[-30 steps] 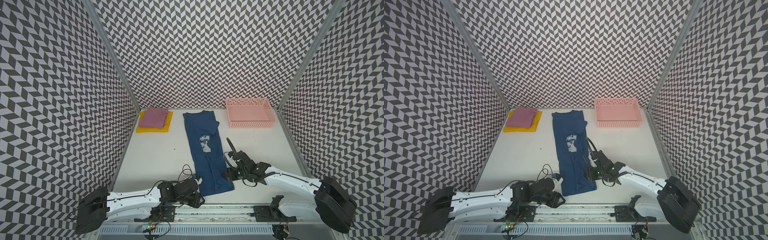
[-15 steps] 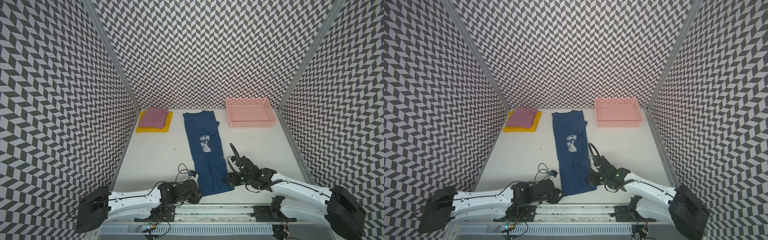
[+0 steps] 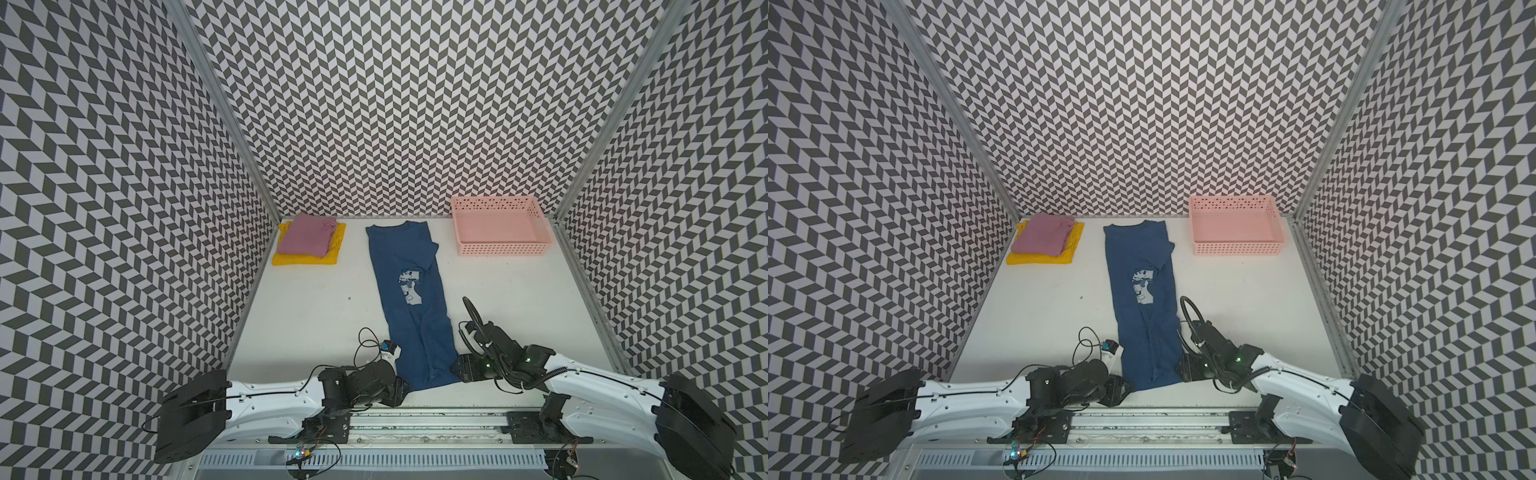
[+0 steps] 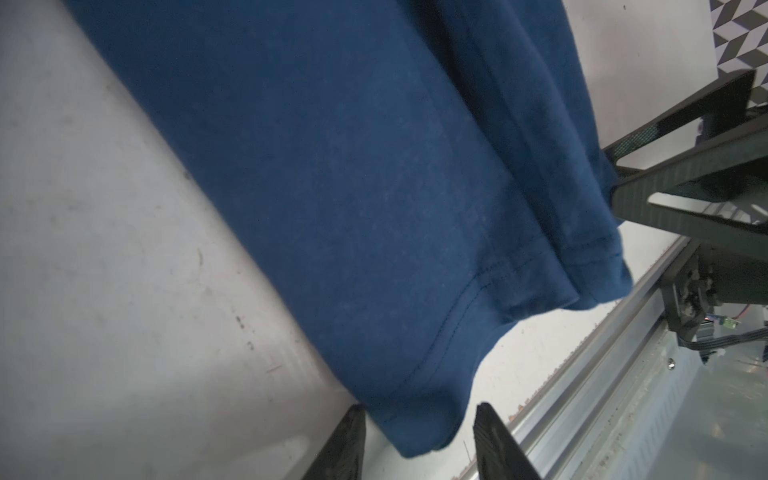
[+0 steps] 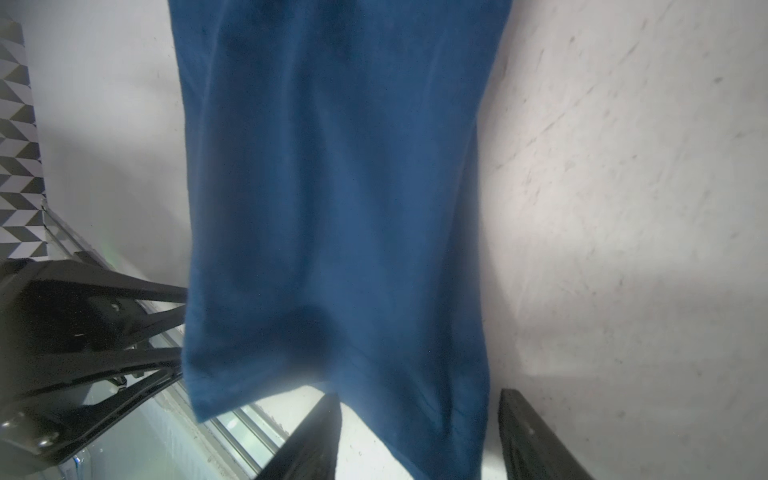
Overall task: Fold and stack t-shirts
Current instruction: Fold the T-shirt.
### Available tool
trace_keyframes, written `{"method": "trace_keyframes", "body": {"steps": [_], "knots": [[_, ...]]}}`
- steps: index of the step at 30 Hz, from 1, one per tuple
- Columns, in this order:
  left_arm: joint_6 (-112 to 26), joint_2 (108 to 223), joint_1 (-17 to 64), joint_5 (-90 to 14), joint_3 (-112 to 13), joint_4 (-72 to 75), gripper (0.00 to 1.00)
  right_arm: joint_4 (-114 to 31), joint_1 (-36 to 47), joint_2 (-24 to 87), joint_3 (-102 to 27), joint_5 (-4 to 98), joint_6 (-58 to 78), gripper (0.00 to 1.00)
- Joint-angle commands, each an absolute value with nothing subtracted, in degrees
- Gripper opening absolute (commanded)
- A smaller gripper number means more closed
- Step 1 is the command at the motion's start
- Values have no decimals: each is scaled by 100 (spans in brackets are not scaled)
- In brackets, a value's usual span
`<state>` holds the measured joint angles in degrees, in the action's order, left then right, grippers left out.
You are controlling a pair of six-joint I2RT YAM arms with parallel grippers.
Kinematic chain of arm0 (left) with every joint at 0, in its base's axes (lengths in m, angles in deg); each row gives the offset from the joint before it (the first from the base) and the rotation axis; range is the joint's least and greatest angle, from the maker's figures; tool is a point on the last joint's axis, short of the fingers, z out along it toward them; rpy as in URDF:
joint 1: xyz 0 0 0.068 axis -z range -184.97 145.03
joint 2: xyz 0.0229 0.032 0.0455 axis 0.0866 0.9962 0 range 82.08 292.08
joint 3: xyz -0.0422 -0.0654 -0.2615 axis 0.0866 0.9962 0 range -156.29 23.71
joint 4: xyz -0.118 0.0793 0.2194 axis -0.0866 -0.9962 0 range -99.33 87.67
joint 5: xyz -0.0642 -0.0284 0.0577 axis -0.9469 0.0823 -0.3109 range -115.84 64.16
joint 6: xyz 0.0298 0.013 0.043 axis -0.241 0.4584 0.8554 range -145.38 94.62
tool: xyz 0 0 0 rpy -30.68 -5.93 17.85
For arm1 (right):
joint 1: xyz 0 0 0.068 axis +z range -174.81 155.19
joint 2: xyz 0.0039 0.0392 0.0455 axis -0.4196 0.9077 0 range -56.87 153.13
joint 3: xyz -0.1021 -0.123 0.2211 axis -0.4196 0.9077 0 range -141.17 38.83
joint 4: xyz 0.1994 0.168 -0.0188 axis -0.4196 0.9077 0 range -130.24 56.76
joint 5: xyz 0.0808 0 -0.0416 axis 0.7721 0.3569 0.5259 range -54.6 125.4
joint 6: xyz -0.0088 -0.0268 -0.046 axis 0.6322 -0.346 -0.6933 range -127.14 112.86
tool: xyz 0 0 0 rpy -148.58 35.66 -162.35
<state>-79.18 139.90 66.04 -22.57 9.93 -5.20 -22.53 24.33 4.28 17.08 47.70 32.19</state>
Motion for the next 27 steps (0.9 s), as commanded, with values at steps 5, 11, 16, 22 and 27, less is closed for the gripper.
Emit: {"method": "trace_keyframes", "body": {"steps": [5, 11, 16, 22, 27], "knots": [[-7648, 14528, 6540, -1951, 789, -265, 44, -2654, 2524, 450, 1822, 4812, 3337, 61], [-7658, 14301, 6370, -1965, 874, -334, 15, -2846, 2551, 547, 1888, 4873, 3353, 25], [-7929, 13505, 6368, -1847, 1115, -681, 0, -2894, 2555, 518, 1841, 4841, 3318, 0], [-7943, 13025, 6368, -1781, 969, -1113, 0, -2879, 2688, 501, 1635, 4778, 3288, 0], [-7508, 12960, 6287, -947, 321, -1624, 0, -2646, 2722, 360, 1232, 4233, 3189, 0]]}}
